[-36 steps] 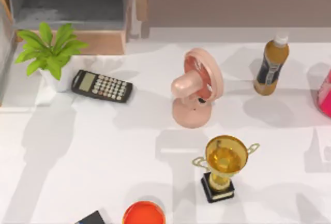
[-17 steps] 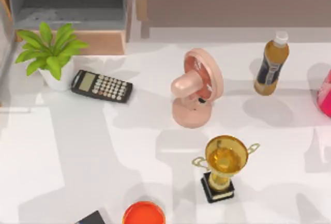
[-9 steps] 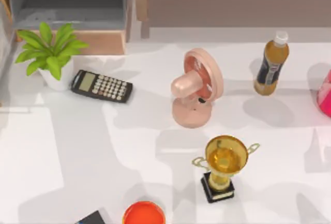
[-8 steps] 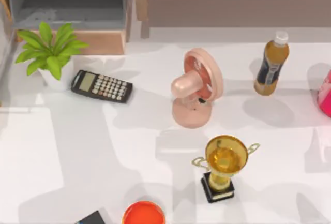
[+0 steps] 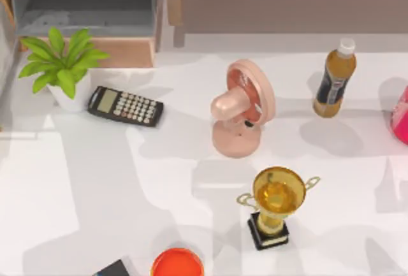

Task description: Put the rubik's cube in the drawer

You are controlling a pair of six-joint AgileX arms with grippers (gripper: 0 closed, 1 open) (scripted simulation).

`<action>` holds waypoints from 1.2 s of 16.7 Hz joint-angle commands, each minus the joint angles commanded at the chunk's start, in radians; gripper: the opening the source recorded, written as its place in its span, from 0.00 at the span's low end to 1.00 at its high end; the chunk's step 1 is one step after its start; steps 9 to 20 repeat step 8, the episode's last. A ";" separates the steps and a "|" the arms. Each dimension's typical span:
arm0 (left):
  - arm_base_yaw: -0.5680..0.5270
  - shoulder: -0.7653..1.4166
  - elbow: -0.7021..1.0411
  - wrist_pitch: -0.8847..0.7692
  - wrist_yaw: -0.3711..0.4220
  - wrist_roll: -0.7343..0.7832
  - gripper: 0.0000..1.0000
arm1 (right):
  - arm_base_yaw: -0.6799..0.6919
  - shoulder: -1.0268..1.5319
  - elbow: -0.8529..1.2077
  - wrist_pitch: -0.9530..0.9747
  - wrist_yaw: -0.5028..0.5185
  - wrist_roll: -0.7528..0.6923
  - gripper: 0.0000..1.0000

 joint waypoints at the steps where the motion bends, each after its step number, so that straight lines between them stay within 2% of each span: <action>1: 0.000 0.000 0.000 0.000 0.000 0.000 0.90 | 0.000 0.000 0.000 0.000 0.000 0.000 1.00; 2: 0.000 0.000 0.000 0.000 0.000 0.000 0.98 | 0.000 0.000 0.000 0.000 0.000 0.000 1.00; 3: 0.000 0.000 0.000 0.000 0.000 0.000 1.00 | 0.000 0.000 0.000 0.000 0.000 0.000 1.00; 20: 0.000 0.000 0.000 0.000 0.000 0.000 1.00 | 0.000 0.000 0.000 0.000 0.000 0.000 1.00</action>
